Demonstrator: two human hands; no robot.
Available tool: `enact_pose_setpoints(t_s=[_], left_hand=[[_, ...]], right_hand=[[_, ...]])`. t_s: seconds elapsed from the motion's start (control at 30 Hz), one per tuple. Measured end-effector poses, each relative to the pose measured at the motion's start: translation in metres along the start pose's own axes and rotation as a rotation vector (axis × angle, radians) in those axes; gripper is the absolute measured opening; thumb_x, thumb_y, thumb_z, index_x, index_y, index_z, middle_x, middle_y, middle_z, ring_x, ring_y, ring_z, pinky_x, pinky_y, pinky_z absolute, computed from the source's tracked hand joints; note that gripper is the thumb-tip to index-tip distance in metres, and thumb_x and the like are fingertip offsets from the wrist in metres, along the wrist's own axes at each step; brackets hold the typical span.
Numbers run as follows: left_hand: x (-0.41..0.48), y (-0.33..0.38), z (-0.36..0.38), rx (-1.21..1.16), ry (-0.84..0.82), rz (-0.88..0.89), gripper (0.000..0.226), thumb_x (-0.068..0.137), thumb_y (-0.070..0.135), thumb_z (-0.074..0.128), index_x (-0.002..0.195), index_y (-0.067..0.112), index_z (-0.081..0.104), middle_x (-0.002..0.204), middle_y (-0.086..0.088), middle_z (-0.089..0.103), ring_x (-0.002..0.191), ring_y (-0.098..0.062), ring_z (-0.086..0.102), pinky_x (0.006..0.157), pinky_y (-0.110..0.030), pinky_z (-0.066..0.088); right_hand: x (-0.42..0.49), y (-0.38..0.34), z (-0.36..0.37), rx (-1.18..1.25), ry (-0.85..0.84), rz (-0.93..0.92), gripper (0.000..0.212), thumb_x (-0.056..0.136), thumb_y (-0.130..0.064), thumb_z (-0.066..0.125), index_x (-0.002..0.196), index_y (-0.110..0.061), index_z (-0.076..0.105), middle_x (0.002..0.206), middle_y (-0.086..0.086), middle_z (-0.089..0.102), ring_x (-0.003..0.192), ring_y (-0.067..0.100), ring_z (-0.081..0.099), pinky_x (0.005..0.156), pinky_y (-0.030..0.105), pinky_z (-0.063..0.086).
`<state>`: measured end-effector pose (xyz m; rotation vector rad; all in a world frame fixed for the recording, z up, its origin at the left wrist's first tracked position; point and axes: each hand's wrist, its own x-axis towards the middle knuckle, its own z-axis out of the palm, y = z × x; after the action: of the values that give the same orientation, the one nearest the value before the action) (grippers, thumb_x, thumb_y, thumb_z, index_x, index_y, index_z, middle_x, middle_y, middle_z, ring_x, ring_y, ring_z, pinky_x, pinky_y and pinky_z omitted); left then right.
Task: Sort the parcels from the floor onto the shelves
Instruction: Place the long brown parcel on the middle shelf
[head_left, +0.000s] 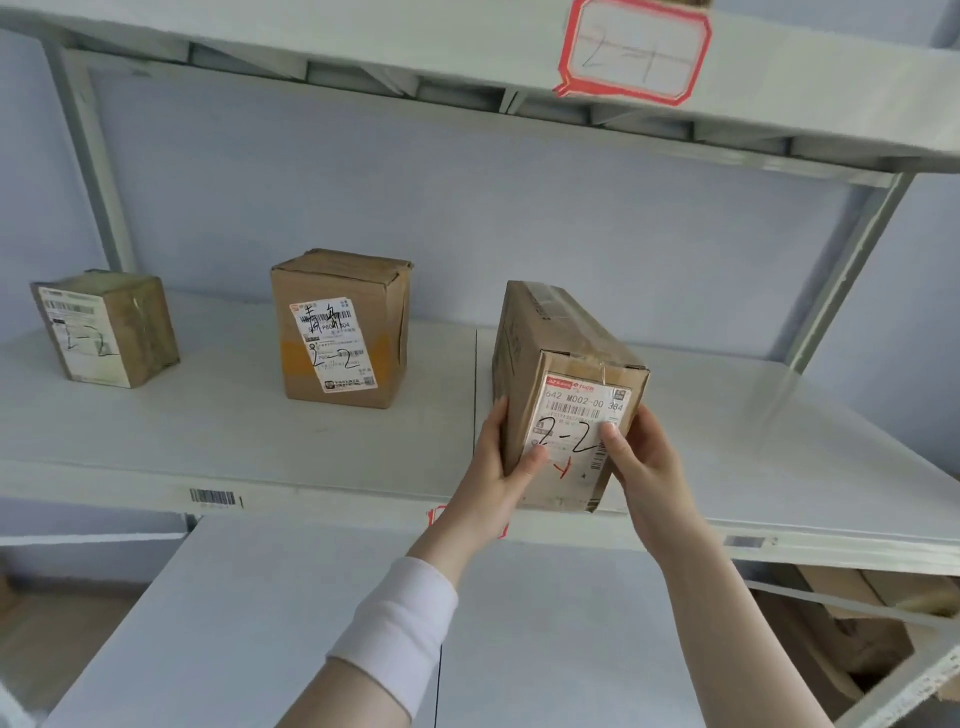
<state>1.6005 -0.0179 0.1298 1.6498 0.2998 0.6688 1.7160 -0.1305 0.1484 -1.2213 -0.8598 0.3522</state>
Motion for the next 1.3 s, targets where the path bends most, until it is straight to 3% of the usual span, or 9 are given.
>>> enact_pose_setpoints(t_s=[0.13, 0.27, 0.4, 0.57, 0.7, 0.87, 1.0, 1.2, 1.3], left_hand=[[0.027, -0.019, -0.012, 0.062, -0.030, -0.027, 0.054, 0.094, 0.028, 0.050, 0.136, 0.040, 0.018, 0.127, 0.029, 0.039, 0.111, 0.018, 0.041, 0.086, 0.004, 0.035], [0.043, -0.035, -0.019, 0.101, -0.025, -0.047, 0.067, 0.092, 0.027, 0.054, 0.148, 0.025, 0.016, 0.141, 0.017, 0.039, 0.125, 0.005, 0.038, 0.102, -0.010, 0.032], [0.056, -0.045, -0.021, 0.128, -0.013, -0.062, 0.073, 0.090, 0.029, 0.057, 0.150, 0.023, 0.014, 0.147, 0.012, 0.036, 0.132, 0.000, 0.036, 0.110, -0.021, 0.030], [0.067, -0.046, -0.020, 0.152, -0.021, -0.080, 0.071, 0.091, 0.024, 0.057, 0.149, 0.023, 0.015, 0.140, 0.013, 0.042, 0.125, 0.000, 0.040, 0.101, -0.011, 0.035], [0.073, -0.046, -0.022, 0.160, -0.020, -0.084, 0.071, 0.091, 0.024, 0.057, 0.149, 0.023, 0.015, 0.142, 0.011, 0.042, 0.126, 0.000, 0.041, 0.107, -0.020, 0.033], [0.077, -0.044, -0.022, 0.194, -0.021, -0.079, 0.065, 0.092, 0.020, 0.057, 0.147, 0.024, 0.021, 0.129, 0.021, 0.046, 0.116, 0.009, 0.044, 0.096, -0.004, 0.035], [0.078, -0.039, -0.025, 0.247, -0.022, -0.081, 0.061, 0.091, 0.025, 0.058, 0.144, 0.026, 0.027, 0.126, 0.023, 0.047, 0.112, 0.009, 0.046, 0.087, 0.000, 0.038], [0.074, -0.037, -0.022, 0.301, 0.089, -0.062, 0.064, 0.083, 0.024, 0.069, 0.135, 0.030, 0.034, 0.119, 0.024, 0.048, 0.112, 0.005, 0.046, 0.096, -0.017, 0.039], [0.077, -0.038, -0.021, 0.316, 0.130, -0.063, 0.068, 0.081, 0.022, 0.071, 0.138, 0.021, 0.034, 0.119, 0.018, 0.053, 0.112, 0.001, 0.049, 0.096, -0.020, 0.042]], right_hand=[[0.024, 0.027, -0.002, 0.003, 0.005, 0.004, 0.037, 0.082, -0.026, 0.058, 0.118, -0.018, 0.055, 0.112, -0.006, 0.068, 0.111, 0.015, 0.059, 0.089, 0.028, 0.051], [0.037, 0.045, -0.003, 0.002, -0.016, 0.009, 0.044, 0.079, -0.037, 0.068, 0.116, -0.019, 0.055, 0.112, -0.006, 0.068, 0.111, 0.014, 0.060, 0.093, 0.030, 0.051], [0.049, 0.058, -0.008, 0.012, -0.038, 0.019, 0.030, 0.086, -0.018, 0.059, 0.115, -0.019, 0.054, 0.110, -0.008, 0.068, 0.110, 0.012, 0.060, 0.093, 0.029, 0.049], [0.059, 0.062, -0.012, 0.009, -0.046, 0.039, 0.040, 0.086, -0.025, 0.063, 0.122, -0.014, 0.051, 0.116, -0.004, 0.065, 0.113, 0.013, 0.058, 0.092, 0.027, 0.049], [0.066, 0.063, -0.013, -0.003, -0.054, 0.036, 0.045, 0.083, -0.017, 0.056, 0.126, -0.007, 0.046, 0.116, -0.002, 0.064, 0.111, 0.009, 0.059, 0.089, 0.023, 0.049], [0.071, 0.065, -0.015, -0.045, -0.059, 0.039, 0.049, 0.085, -0.015, 0.060, 0.130, -0.005, 0.044, 0.123, 0.003, 0.061, 0.116, 0.012, 0.056, 0.091, 0.022, 0.048], [0.073, 0.063, -0.017, -0.080, -0.054, 0.058, 0.049, 0.082, -0.016, 0.059, 0.129, -0.010, 0.047, 0.125, 0.004, 0.061, 0.120, 0.014, 0.054, 0.097, 0.028, 0.047], [0.065, 0.074, -0.020, -0.196, -0.052, 0.144, 0.046, 0.083, 0.005, 0.062, 0.127, -0.006, 0.050, 0.114, -0.005, 0.064, 0.098, -0.015, 0.058, 0.078, 0.006, 0.048], [0.064, 0.078, -0.020, -0.251, -0.016, 0.169, 0.041, 0.082, 0.006, 0.063, 0.120, -0.009, 0.053, 0.107, -0.004, 0.065, 0.091, -0.016, 0.059, 0.074, 0.006, 0.048]])
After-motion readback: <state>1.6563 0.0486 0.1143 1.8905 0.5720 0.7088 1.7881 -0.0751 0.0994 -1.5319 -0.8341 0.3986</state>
